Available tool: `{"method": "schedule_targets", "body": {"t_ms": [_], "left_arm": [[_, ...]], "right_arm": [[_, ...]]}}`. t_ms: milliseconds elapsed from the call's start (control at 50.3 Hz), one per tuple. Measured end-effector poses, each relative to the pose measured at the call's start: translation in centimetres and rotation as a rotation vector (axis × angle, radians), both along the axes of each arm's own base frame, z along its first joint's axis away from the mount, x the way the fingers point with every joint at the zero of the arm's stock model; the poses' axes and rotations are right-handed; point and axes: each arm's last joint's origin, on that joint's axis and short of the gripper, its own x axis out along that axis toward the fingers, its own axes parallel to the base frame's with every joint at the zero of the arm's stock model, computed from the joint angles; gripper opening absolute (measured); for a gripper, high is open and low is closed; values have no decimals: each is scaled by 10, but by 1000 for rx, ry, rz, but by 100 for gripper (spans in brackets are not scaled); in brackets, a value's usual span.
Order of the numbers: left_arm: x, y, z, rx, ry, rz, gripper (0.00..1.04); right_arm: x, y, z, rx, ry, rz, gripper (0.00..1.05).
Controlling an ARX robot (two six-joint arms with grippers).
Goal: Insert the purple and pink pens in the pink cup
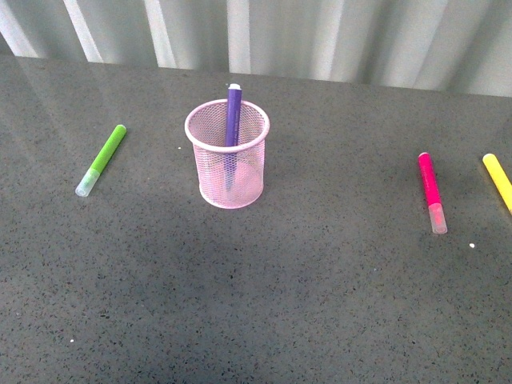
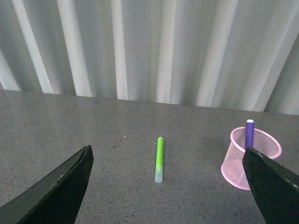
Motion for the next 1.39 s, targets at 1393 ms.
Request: {"method": "schedule_targets", "body": {"t_ms": [1393], "left_arm": [[0, 0, 0, 0, 0, 0, 98]], "right_arm": [[160, 64, -136, 169, 449, -14, 79]]}}
